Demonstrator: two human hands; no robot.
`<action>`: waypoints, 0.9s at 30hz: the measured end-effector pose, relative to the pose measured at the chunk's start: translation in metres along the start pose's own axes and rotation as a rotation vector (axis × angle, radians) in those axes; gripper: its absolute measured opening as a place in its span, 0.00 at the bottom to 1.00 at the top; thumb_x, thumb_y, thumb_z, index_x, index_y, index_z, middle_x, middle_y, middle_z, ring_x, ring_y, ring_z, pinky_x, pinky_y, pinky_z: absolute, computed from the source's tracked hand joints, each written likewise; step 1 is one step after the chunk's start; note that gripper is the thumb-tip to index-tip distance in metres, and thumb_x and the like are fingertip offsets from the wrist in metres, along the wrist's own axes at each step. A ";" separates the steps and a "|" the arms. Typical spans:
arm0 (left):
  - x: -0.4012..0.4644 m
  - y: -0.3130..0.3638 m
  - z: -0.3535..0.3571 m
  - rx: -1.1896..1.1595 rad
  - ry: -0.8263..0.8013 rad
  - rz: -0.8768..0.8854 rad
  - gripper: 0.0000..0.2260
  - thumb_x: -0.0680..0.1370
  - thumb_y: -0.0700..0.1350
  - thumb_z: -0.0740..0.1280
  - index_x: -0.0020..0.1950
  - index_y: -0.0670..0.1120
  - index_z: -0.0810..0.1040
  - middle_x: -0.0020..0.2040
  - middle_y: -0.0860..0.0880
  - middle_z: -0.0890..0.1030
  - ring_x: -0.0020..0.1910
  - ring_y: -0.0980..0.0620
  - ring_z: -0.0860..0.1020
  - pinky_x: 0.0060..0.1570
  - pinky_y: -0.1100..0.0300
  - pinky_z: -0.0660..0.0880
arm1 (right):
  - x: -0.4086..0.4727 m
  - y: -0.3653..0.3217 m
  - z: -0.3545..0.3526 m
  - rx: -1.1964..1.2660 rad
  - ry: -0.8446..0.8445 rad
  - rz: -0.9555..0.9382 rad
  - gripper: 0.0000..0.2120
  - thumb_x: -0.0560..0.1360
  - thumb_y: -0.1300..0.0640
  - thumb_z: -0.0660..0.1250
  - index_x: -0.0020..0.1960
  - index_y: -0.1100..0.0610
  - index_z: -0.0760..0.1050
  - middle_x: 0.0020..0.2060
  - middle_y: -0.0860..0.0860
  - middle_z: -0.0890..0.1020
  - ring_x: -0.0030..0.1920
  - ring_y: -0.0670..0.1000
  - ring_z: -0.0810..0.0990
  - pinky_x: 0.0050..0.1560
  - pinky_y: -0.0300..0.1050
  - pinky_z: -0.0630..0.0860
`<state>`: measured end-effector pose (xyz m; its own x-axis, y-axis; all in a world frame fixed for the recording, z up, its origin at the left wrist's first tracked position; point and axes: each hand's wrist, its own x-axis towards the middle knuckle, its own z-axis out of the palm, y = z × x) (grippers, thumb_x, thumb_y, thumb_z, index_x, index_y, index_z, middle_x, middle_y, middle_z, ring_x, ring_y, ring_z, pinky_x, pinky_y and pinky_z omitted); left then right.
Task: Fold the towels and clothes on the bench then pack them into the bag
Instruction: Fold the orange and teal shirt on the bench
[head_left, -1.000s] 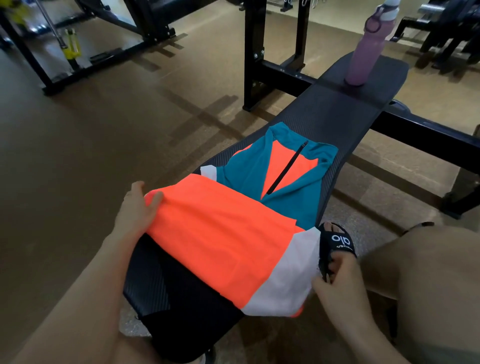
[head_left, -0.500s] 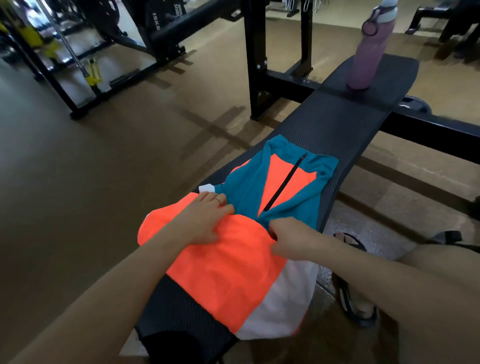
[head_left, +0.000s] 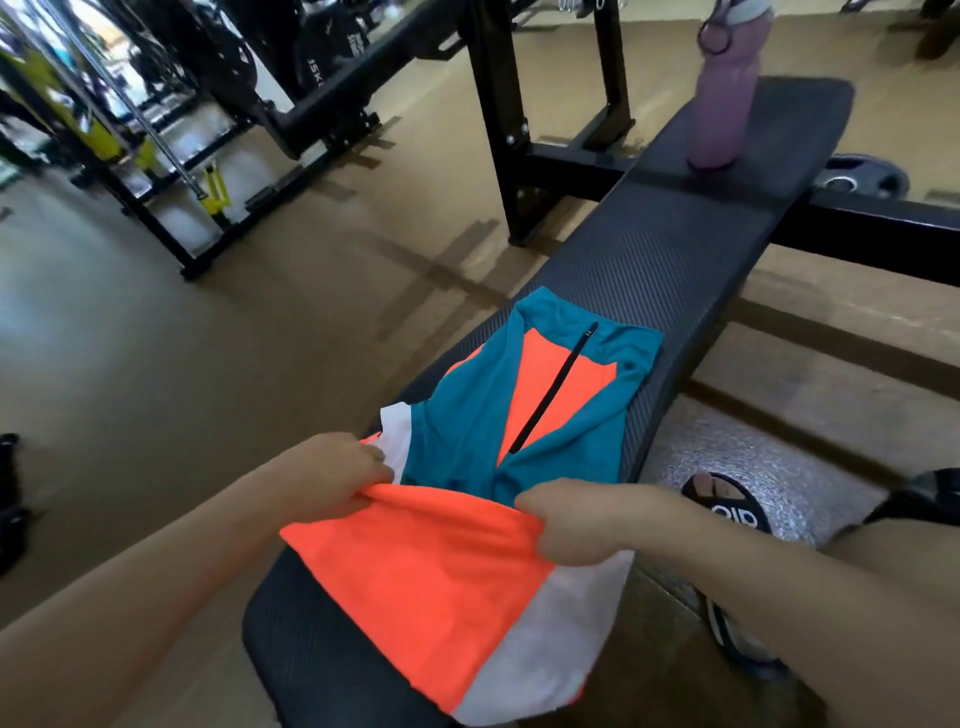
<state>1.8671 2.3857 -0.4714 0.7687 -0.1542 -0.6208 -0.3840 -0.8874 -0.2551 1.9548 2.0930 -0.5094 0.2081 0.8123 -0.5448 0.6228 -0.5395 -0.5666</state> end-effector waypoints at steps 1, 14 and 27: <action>-0.003 -0.005 -0.004 0.028 -0.052 -0.023 0.09 0.79 0.51 0.61 0.56 0.53 0.77 0.54 0.52 0.79 0.51 0.46 0.79 0.49 0.54 0.70 | -0.002 0.001 0.000 -0.019 -0.026 0.005 0.08 0.74 0.62 0.59 0.52 0.61 0.74 0.53 0.59 0.80 0.52 0.61 0.79 0.51 0.54 0.77; 0.018 -0.083 -0.140 0.275 0.054 -0.116 0.10 0.81 0.51 0.63 0.60 0.52 0.78 0.61 0.53 0.77 0.55 0.49 0.80 0.55 0.57 0.70 | -0.035 0.051 -0.082 0.166 -0.038 0.052 0.06 0.70 0.62 0.61 0.43 0.52 0.73 0.39 0.49 0.78 0.40 0.50 0.76 0.41 0.47 0.73; 0.235 -0.082 -0.161 0.200 0.313 -0.287 0.10 0.75 0.39 0.62 0.49 0.49 0.81 0.52 0.49 0.82 0.55 0.47 0.80 0.58 0.54 0.70 | -0.014 0.164 -0.124 -0.010 0.430 0.469 0.11 0.73 0.64 0.61 0.37 0.52 0.62 0.53 0.58 0.79 0.56 0.60 0.79 0.46 0.46 0.73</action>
<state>2.1615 2.3521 -0.4773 0.9638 -0.0657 -0.2585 -0.2007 -0.8171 -0.5404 2.1475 2.0208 -0.5178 0.7434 0.5073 -0.4359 0.3983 -0.8594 -0.3207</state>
